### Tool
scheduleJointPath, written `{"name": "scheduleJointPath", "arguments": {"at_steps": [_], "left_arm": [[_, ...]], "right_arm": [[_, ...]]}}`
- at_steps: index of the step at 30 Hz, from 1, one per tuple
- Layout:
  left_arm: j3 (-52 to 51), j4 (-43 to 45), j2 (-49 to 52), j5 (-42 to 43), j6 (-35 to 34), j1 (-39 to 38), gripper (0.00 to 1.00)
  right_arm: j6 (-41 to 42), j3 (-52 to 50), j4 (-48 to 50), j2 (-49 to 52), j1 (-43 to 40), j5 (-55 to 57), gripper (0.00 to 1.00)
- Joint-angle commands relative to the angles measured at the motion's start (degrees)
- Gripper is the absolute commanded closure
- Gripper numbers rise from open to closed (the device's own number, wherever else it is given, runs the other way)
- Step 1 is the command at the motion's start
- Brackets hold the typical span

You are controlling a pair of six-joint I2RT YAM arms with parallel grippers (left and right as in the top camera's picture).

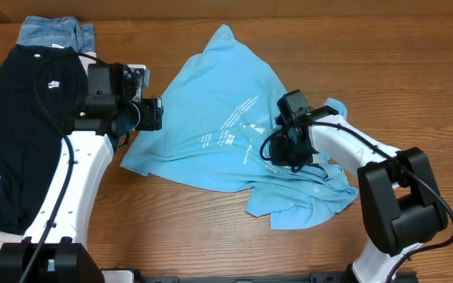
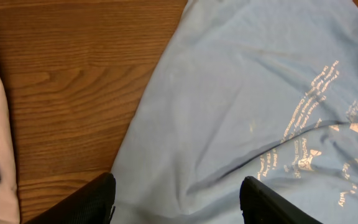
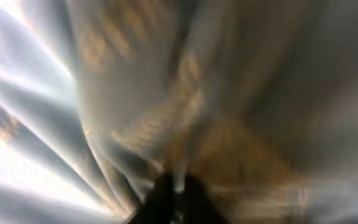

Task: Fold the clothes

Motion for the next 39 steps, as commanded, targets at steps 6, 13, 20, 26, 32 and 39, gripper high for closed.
{"name": "scheduleJointPath", "arguments": {"at_steps": [6,13,20,26,32,39], "left_arm": [[0.55,0.81,-0.66,-0.37,1.60,0.09,0.33],[0.55,1.20,-0.66,-0.42,1.97,0.09,0.33],[0.55,1.03,-0.66,-0.35,1.95,0.09,0.33],[0.55,0.35,-0.66,-0.35,4.57,-0.02,0.31],[0.55,-1.09,-0.66,-0.61,4.94,-0.02,0.31],[0.55,-1.38,-0.66,-1.31,4.90,-0.02,0.33]], "right_arm": [[0.59,8.96,-4.31,-11.69,-8.90,2.34,0.55],[-3.45,11.37,0.74,-9.05,-18.80,5.75,0.45],[-5.86,11.37,6.62,-2.03,-25.68,4.46,0.45],[-8.44,11.37,10.99,2.25,-25.90,4.44,0.42],[-8.44,11.37,12.50,6.86,-25.90,4.48,0.43],[-8.41,11.37,13.77,8.35,-25.90,5.77,0.57]]}}
